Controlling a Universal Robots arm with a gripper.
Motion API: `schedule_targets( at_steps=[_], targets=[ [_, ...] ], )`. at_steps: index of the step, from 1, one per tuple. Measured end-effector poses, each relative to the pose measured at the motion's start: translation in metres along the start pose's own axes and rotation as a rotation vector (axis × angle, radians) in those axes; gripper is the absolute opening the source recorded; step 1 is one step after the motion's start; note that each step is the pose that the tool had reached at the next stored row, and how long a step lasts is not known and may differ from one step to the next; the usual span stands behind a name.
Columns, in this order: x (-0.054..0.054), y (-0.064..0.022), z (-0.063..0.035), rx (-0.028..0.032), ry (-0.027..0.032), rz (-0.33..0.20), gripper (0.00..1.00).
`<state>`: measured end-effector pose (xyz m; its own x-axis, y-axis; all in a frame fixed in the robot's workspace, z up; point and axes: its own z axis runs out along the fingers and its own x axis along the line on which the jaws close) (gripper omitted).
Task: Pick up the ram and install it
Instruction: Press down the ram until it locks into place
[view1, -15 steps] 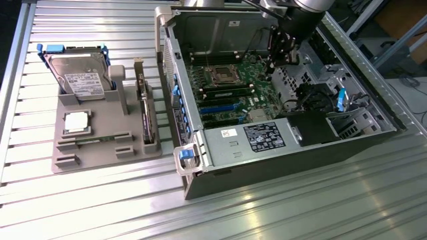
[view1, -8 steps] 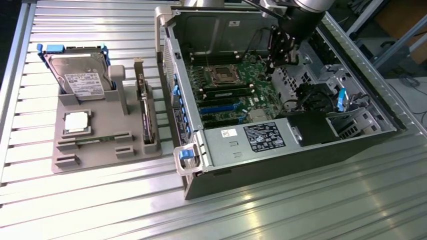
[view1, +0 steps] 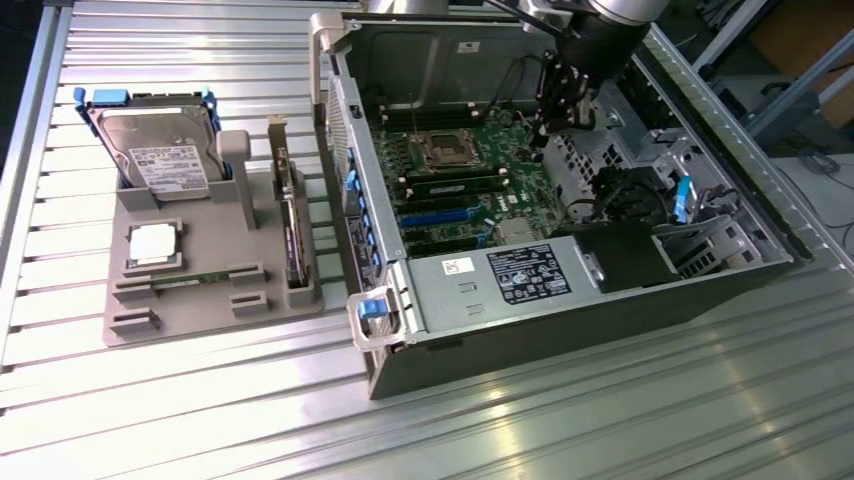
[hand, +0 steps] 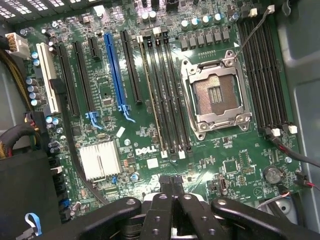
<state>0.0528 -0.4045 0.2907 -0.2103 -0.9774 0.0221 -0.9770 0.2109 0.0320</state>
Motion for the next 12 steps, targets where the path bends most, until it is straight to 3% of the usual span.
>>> schedule_targets(
  at_steps=[12],
  targets=[
    [0.0, 0.0, 0.0003, -0.0008, -0.0012, 0.038, 0.11]
  ],
)
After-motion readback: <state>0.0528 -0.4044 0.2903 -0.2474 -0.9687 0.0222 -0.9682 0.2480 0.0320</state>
